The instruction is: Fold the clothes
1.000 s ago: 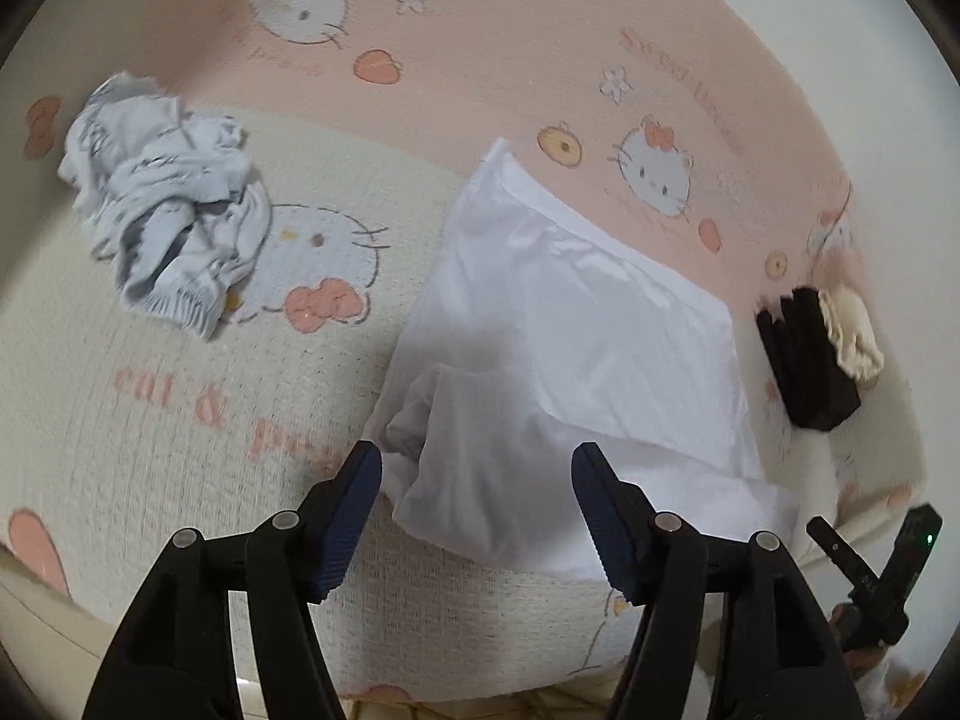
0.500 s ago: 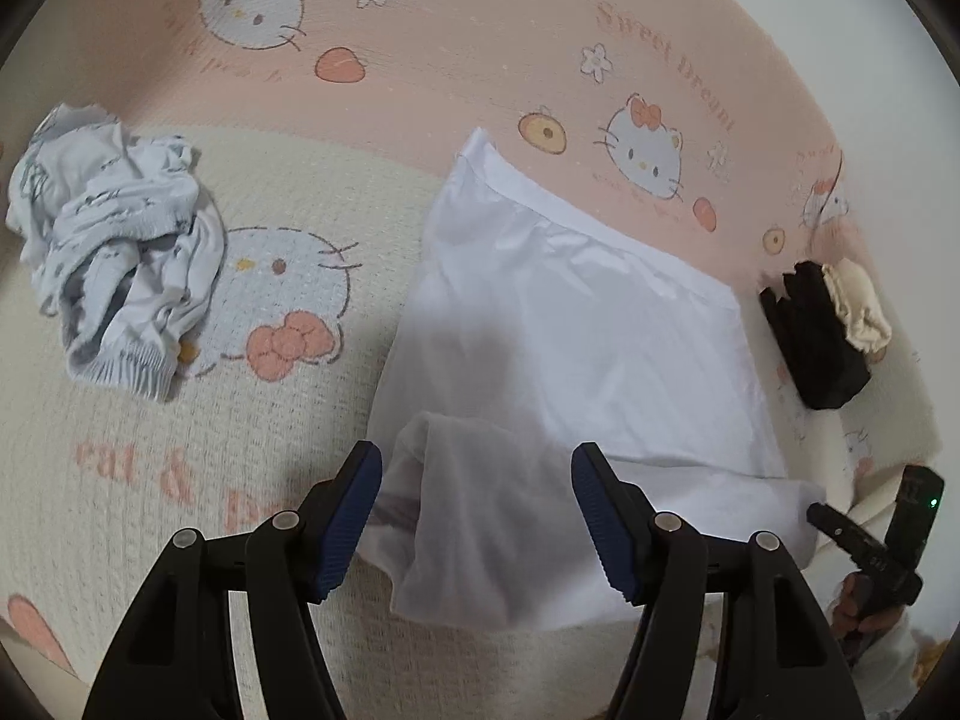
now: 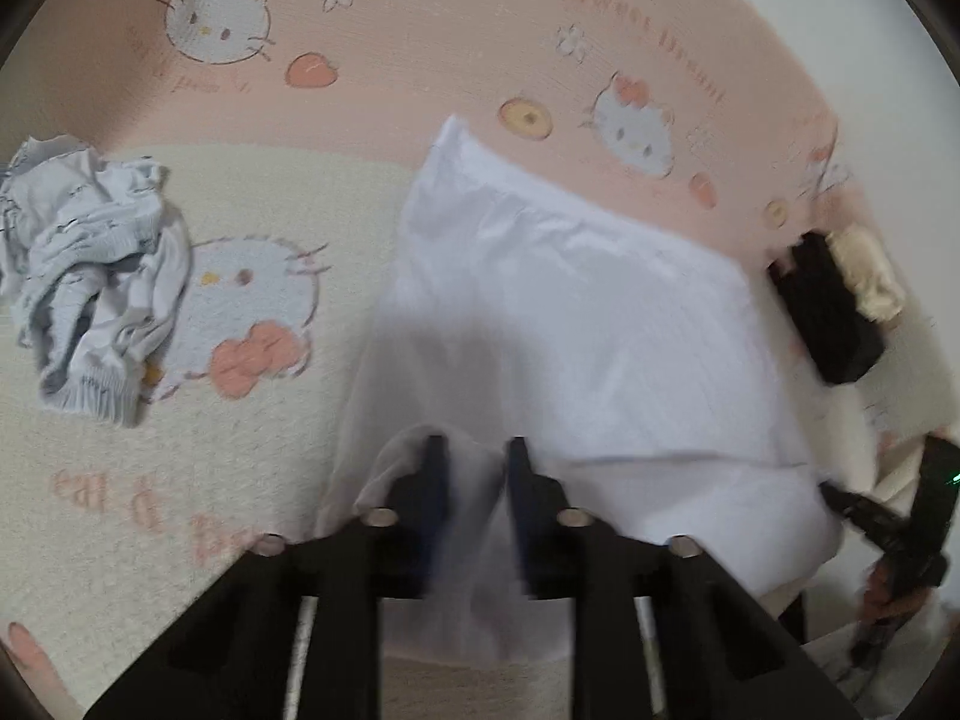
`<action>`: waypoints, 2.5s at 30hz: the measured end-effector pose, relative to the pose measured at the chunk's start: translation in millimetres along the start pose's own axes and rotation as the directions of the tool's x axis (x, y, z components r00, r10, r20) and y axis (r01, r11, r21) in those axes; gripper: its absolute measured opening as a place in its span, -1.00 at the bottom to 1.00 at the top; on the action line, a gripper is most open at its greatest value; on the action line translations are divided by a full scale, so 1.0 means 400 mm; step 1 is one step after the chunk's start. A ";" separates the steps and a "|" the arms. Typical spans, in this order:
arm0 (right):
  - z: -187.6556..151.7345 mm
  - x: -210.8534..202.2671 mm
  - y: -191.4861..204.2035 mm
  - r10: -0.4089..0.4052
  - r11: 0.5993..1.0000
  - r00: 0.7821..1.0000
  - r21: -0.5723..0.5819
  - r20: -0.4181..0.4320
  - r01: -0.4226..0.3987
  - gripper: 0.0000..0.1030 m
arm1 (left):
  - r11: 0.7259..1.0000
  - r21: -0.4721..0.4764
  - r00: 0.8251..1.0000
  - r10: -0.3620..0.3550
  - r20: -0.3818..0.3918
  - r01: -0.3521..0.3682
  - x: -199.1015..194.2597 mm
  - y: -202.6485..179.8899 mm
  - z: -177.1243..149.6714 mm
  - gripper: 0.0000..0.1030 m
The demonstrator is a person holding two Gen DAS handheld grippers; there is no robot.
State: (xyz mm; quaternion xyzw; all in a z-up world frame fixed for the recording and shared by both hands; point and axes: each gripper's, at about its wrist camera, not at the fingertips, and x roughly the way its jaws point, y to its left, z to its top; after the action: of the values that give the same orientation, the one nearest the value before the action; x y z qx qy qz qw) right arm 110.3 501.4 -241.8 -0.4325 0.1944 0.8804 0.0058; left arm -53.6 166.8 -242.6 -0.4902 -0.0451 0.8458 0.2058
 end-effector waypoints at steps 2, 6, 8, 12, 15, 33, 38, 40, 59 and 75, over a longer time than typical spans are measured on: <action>-0.004 -0.004 -0.011 0.027 0.999 1.000 0.036 -0.006 -0.027 -0.83 | 1.000 -0.022 1.000 -0.008 0.000 0.008 -0.004 0.012 -0.008 -0.84; -0.006 -0.042 -0.019 0.116 0.986 0.993 0.120 0.016 -0.117 -0.83 | 0.994 -0.104 1.000 -0.016 0.021 0.018 -0.042 0.046 0.001 -0.86; -0.008 -0.063 -0.023 0.160 0.973 0.987 0.162 0.032 -0.163 -0.83 | 0.989 -0.139 0.999 -0.040 0.030 0.044 -0.065 0.062 0.015 -0.86; -0.012 -0.095 -0.030 0.257 0.932 0.964 0.247 0.064 -0.264 -0.83 | 0.986 -0.156 0.997 -0.047 0.055 0.055 -0.093 0.071 0.036 -0.87; -0.012 -0.059 -0.053 0.234 0.925 0.972 0.303 0.017 -0.228 -0.83 | 0.989 -0.138 0.998 -0.045 0.049 0.051 -0.087 0.071 0.043 -0.87; 0.000 -0.008 -0.076 0.005 0.951 0.999 0.310 -0.043 0.009 -0.71 | 0.947 -0.317 0.997 -0.072 -0.034 0.057 0.014 0.159 0.049 -0.79; -0.004 -0.039 -0.045 -0.077 0.964 0.997 0.257 0.001 0.074 0.06 | 0.869 -0.471 0.986 -0.169 0.006 0.152 -0.011 0.200 0.032 -0.18; -0.022 -0.065 -0.048 -0.081 0.951 0.995 0.301 0.051 0.062 0.06 | 0.870 -0.470 0.989 -0.141 0.049 0.147 -0.036 0.197 0.021 0.29; -0.058 -0.006 -0.045 -0.197 0.862 0.967 0.499 0.159 0.094 -0.28 | 0.923 -0.380 0.997 -0.046 0.057 0.064 0.005 0.134 -0.033 -0.48; -0.061 0.018 -0.023 -0.304 0.898 0.949 0.356 0.080 0.258 -0.63 | 0.970 -0.241 1.000 0.021 0.002 -0.020 0.017 0.114 -0.048 -0.48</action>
State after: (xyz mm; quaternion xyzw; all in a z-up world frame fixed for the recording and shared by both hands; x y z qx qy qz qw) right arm 126.1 500.3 -263.9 -0.3887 0.2786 0.8501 0.2207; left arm -54.1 125.5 -270.6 -0.5099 -0.1426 0.8374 0.1359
